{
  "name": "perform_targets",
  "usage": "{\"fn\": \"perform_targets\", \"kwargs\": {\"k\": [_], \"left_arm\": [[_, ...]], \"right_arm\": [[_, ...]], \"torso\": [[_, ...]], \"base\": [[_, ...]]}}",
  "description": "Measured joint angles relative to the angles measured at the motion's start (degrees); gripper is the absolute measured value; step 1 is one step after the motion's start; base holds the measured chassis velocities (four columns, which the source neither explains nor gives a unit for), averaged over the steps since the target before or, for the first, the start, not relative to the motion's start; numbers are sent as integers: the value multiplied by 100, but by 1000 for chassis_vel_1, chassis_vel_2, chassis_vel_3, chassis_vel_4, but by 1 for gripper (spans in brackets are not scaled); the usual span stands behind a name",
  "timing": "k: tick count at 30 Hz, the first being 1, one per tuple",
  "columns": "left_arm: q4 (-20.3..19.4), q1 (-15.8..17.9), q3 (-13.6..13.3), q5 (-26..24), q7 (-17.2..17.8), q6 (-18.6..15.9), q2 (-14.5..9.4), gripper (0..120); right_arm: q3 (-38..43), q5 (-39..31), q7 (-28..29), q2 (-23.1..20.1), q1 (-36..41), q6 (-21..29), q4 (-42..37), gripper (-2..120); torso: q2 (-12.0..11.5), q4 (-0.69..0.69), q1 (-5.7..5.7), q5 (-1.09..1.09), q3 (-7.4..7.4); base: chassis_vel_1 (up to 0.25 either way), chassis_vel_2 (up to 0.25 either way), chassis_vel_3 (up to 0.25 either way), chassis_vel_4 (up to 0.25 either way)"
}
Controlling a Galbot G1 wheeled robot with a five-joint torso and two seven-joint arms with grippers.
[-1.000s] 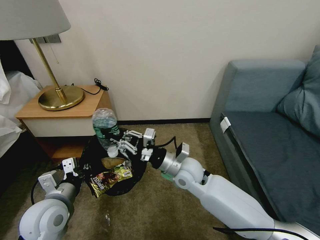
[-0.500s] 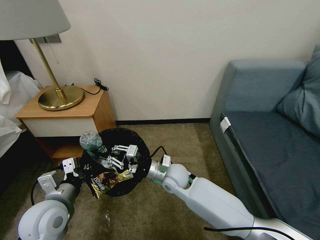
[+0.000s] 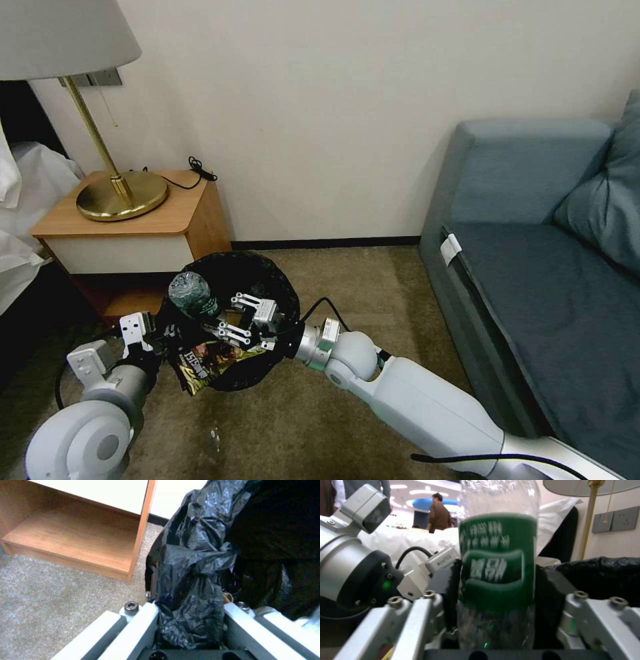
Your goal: Pick up the trash bin, then pick up the garbage on the floor and place it into the trash bin.
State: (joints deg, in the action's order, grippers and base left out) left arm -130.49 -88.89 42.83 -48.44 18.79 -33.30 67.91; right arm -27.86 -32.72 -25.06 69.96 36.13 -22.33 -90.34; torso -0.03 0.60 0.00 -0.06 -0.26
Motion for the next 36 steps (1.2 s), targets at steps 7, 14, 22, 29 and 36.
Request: {"fn": "perform_targets", "kwargs": {"k": [7,14,22,29,36], "left_arm": [[-5,-8,3,-5,13,-1,5,0],[-56,-32,13,-29,63,-13,1,0],[105,-7,13,-145,131,-45,-37,0],[167,-18,13,-248,173,-64,14,0],[-99,-235,130,-747,521,-256,212,0]], "right_arm": [[7,-7,0,-101,-20,35,-30,73],[15,-32,94,-141,-79,61,-50,100],[634,-355,8,-578,-334,152,-903,100],[1271,-1045,306,-1234,-431,190,-1701,100],[2472,-1254,1564,-1447,84,699,-2341,100]], "torso": [[0,0,0,0,0],[0,0,0,0,0],[0,0,0,1,0],[0,1,0,1,0],[0,-1,0,1,0]], "base": [[0,0,0,0],[0,0,0,0],[0,0,0,0],[0,0,0,0],[0,0,0,0]]}}
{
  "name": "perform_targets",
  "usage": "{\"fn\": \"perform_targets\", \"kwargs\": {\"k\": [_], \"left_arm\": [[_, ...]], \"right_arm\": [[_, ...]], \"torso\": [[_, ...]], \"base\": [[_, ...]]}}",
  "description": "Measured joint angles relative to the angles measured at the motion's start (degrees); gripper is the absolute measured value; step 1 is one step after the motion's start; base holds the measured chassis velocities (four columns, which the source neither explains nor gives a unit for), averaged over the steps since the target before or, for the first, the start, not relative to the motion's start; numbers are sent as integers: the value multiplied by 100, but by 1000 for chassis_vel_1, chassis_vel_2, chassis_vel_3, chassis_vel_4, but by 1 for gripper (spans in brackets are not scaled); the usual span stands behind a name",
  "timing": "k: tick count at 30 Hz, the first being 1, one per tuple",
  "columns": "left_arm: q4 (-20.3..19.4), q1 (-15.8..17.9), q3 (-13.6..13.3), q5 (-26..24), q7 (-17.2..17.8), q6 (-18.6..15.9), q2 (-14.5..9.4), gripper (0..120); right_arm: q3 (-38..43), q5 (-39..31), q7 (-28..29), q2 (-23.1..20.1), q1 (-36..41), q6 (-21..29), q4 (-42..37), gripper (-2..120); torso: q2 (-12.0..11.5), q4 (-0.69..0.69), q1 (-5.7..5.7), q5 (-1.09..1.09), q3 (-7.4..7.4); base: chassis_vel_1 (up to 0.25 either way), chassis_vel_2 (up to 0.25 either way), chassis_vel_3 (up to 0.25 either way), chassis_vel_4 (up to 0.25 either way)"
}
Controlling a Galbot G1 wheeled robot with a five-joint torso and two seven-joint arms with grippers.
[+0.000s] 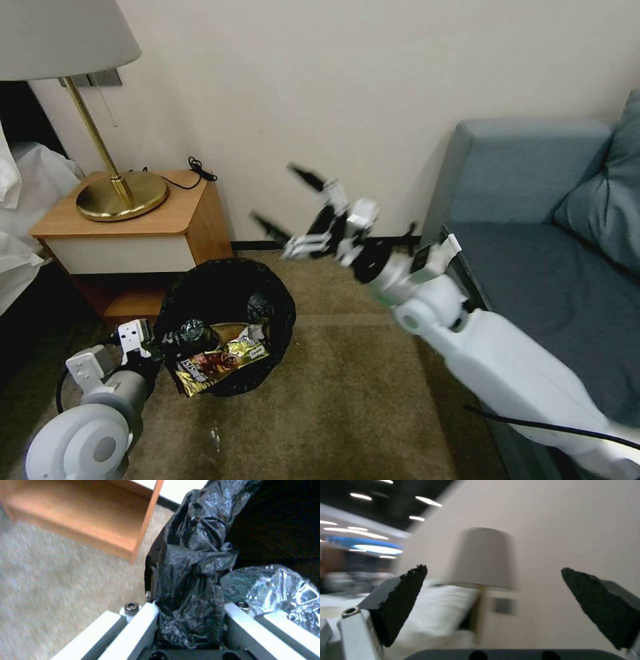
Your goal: Pick up the trash bin, then pick up the garbage on the floor and place it into the trash bin.
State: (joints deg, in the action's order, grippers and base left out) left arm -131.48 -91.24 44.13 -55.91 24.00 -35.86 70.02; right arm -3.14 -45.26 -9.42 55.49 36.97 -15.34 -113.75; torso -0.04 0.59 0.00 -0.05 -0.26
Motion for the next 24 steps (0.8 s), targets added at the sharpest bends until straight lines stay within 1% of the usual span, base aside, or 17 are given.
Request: {"fn": "perform_targets", "kwargs": {"k": [1,2,3,4,5,7,8,9,10,11,12,13,14,15,18,22,24], "left_arm": [[-107,-67,17,-295,254,-105,41,0],[-107,-67,17,-295,254,-105,41,0],[-183,-134,37,-475,473,-197,54,0],[-183,-134,37,-475,473,-197,54,0],[-241,-188,58,-682,731,-266,54,0],[-318,-234,77,-1231,1410,-367,49,0],[-318,-234,77,-1231,1410,-367,49,0],[-329,-258,88,-1519,1790,-410,49,0],[-333,-274,91,-1666,1975,-427,58,0],[-333,-274,91,-1666,1975,-427,58,0],[-334,-291,92,-1792,2113,-435,73,0],[-334,-291,92,-1792,2113,-435,73,0],[-327,-299,83,-1940,2295,-441,109,0],[-287,-298,68,-1999,2384,-440,136,0],[-182,-295,28,-2032,2475,-437,185,0],[-41,-257,-9,-2029,2483,-430,197,0],[282,-165,-58,-1976,2443,-403,190,0]], "right_arm": [[268,35,421,30,167,169,-41,100],[268,35,421,30,167,169,-41,100],[534,30,815,54,379,259,-58,100],[534,30,815,54,379,259,-58,100],[709,31,1004,53,580,283,-57,100],[941,155,1072,21,921,285,-67,100],[941,155,1072,21,921,285,-67,100],[1040,228,1073,10,1197,272,-127,100],[1084,263,1072,16,1358,269,-166,100],[1084,263,1072,16,1358,269,-166,100],[1122,338,1055,39,1515,259,-212,100],[1122,338,1055,39,1515,259,-212,100],[1131,464,1016,92,1680,242,-238,100],[1128,541,994,135,1775,229,-254,100],[1090,712,960,219,1979,208,-310,100],[1084,889,913,289,2142,182,-318,100],[1088,991,896,336,2258,147,-302,100]], "torso": [[0,1,0,1,0],[0,1,0,1,0],[0,3,0,0,0],[0,3,0,0,0],[0,2,0,2,0],[0,0,0,0,0],[0,0,0,0,0],[0,2,0,0,0],[0,2,0,1,0],[0,2,0,1,0],[0,2,0,-1,1],[0,2,0,-1,1],[0,1,0,-1,0],[0,1,0,1,0],[0,0,0,-2,0],[0,1,0,-1,1],[0,1,0,-2,0]], "base": [[0,0,0,0],[0,0,0,0],[0,0,0,0],[0,0,0,0],[0,0,0,0],[0,0,0,0],[0,0,0,0],[0,0,0,0],[0,0,0,0],[0,0,0,0],[0,0,0,0],[0,0,0,0],[0,0,0,0],[0,0,0,0],[0,0,0,0],[0,0,0,0],[0,0,0,0]]}}
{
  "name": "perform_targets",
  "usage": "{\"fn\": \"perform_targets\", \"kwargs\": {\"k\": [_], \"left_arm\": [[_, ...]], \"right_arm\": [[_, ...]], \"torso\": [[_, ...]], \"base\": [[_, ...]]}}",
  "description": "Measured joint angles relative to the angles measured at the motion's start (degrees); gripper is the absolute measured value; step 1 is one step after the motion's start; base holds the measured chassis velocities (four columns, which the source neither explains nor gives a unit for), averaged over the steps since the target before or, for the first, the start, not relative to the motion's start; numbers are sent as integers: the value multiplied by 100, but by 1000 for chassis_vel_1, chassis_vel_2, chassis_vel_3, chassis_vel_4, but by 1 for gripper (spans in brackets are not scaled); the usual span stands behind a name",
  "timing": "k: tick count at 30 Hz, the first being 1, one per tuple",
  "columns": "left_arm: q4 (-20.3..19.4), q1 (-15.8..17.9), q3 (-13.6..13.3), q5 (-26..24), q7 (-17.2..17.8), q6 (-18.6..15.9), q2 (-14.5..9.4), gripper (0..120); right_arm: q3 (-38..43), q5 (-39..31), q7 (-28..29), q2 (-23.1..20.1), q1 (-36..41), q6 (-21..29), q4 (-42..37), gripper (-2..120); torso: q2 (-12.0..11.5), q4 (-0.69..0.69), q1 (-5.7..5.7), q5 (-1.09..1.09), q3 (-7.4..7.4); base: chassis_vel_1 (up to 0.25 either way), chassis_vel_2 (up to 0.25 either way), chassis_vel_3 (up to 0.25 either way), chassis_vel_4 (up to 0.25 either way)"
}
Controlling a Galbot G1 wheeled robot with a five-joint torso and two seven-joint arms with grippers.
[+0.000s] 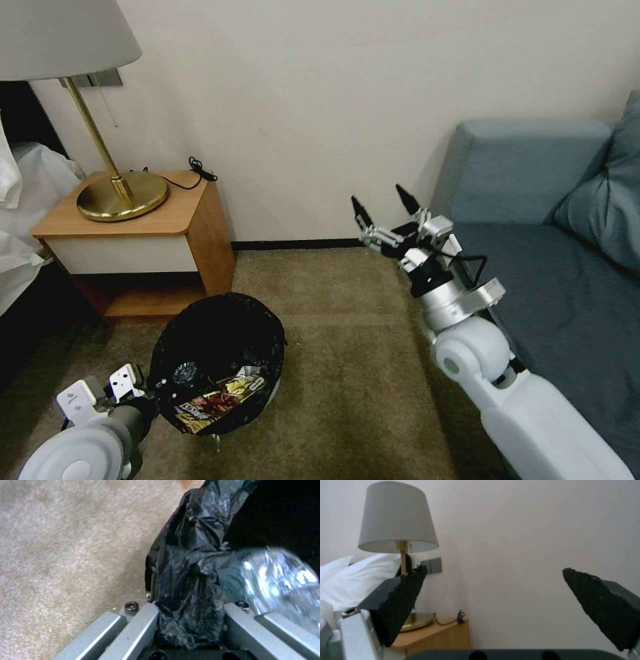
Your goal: Pick up the trash bin, then pick up the garbage on the floor and place it into the trash bin.
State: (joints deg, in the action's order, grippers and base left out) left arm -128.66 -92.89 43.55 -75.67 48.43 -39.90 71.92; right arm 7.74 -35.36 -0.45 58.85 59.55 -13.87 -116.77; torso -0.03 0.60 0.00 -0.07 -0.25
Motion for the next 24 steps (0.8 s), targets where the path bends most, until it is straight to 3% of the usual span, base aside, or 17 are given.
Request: {"fn": "perform_targets", "kwargs": {"k": [10,20,24], "left_arm": [[651,230,-106,267,-448,80,10,0],[943,304,-102,275,-469,55,12,0],[1025,312,-94,269,-480,59,20,13]], "right_arm": [[137,49,-133,-74,128,-111,105,100],[16,109,-208,-47,96,-169,270,100],[-35,137,-220,-47,95,-200,316,100]], "torso": [[0,0,0,0,0],[0,0,0,1,0],[0,-1,0,3,0]], "base": [[0,0,0,0],[0,0,0,0],[0,0,0,0]]}}
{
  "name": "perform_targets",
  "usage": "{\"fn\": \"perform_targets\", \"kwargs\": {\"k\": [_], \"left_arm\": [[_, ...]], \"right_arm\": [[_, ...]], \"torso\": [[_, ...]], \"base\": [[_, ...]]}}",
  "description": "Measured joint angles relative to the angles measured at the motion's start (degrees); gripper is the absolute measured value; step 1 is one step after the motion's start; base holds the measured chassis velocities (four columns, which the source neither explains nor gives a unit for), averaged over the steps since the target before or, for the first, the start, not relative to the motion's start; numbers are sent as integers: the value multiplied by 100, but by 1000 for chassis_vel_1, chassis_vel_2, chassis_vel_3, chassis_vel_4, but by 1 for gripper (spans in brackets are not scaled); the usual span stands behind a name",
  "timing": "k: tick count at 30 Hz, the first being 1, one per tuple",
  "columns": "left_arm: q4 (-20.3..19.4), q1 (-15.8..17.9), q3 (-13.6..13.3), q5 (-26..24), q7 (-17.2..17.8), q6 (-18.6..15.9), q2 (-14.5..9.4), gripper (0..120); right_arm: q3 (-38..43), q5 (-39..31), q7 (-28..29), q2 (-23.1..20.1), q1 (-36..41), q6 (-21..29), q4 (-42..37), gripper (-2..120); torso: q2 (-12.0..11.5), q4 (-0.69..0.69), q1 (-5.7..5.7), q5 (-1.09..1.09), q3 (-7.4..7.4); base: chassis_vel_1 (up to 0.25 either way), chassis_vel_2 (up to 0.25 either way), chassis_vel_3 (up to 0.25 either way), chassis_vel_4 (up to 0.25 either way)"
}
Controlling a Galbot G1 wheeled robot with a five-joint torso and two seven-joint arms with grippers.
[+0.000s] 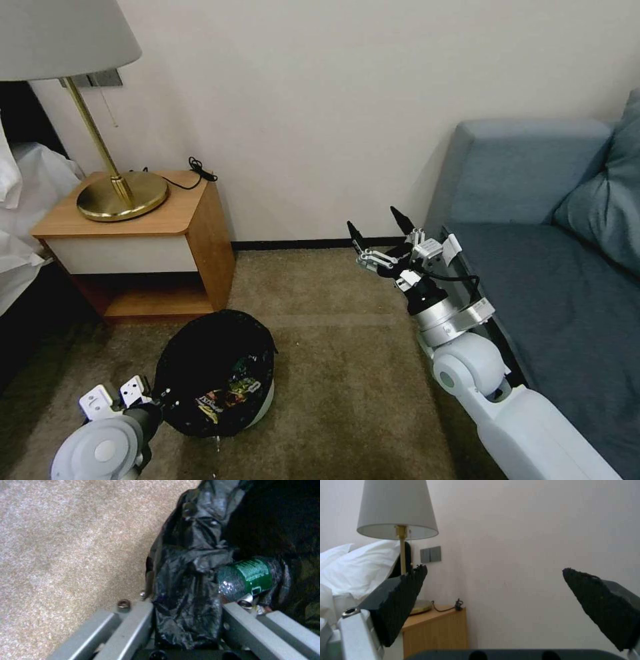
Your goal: Pick up the trash bin, then pick up the garbage on the floor and place it into the trash bin.
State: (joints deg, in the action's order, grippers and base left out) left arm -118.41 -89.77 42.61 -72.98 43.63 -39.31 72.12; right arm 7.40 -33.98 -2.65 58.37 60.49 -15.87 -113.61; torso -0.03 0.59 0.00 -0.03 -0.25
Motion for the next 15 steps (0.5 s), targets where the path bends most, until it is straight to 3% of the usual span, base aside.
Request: {"fn": "perform_targets", "kwargs": {"k": [1,6,9,12,13,15], "left_arm": [[0,0,0,0,0,0,0,13],[76,29,10,-40,-16,4,-4,36],[104,41,12,23,-66,4,-1,41],[114,58,21,278,-453,32,4,58],[114,58,21,278,-453,32,4,58],[23,60,23,619,-888,133,-2,68]], "right_arm": [[0,0,0,0,0,0,0,100],[-12,60,-19,-7,88,-24,1,100],[-9,78,-32,-9,124,-32,3,100],[-5,143,-78,-5,237,-73,31,100],[-5,143,-78,-5,237,-73,31,100],[-6,179,-118,8,309,-89,38,100]], "torso": [[0,0,0,0,0],[0,0,0,1,0],[1,0,0,2,0],[0,2,0,-4,0],[0,2,0,-4,0],[0,3,0,-10,-1]], "base": [[0,0,0,0],[0,0,0,0],[0,0,0,0],[0,0,0,0],[0,0,0,0],[0,0,0,0]]}}
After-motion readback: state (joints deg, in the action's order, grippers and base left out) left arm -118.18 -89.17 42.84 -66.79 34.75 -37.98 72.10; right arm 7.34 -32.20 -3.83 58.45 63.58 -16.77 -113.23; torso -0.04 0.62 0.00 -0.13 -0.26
